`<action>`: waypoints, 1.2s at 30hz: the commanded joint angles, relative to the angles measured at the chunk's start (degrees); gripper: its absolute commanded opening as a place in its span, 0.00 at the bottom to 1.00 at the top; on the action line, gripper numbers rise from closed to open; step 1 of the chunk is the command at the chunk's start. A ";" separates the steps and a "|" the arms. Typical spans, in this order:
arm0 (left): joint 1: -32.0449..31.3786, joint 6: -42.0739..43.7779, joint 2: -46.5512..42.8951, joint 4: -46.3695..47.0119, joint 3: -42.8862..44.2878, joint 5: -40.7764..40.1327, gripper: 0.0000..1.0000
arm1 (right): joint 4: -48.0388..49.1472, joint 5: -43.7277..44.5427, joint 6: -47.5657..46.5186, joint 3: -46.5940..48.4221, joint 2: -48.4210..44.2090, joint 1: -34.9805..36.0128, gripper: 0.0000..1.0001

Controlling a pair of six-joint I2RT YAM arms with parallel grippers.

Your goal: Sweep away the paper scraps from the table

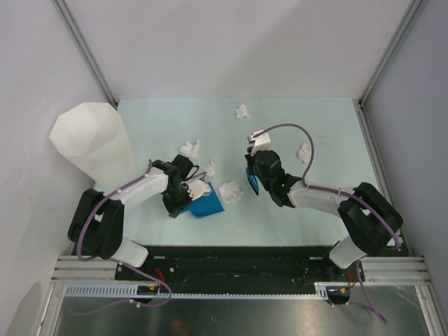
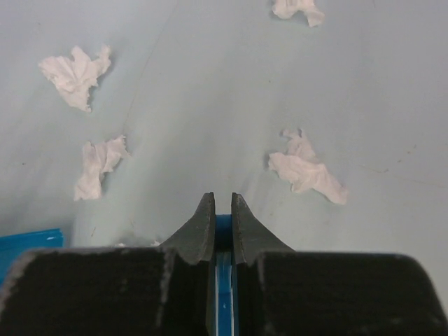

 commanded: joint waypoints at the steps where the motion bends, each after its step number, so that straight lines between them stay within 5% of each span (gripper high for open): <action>1: -0.26 1.23 -5.05 -5.41 -0.25 -1.55 0.00 | 10.81 0.63 -1.60 -0.91 3.26 1.45 0.00; 10: -0.35 1.76 2.68 -5.50 1.33 -2.96 0.00 | 20.13 13.55 -2.76 -3.81 9.42 11.90 0.00; 25: -0.35 1.40 9.45 -5.41 5.90 -2.00 0.00 | 18.02 0.10 27.73 -3.90 4.24 15.07 0.00; 36: 0.18 -0.97 3.84 -5.41 8.01 5.20 0.00 | 8.27 14.07 18.37 -3.90 -7.42 14.81 0.00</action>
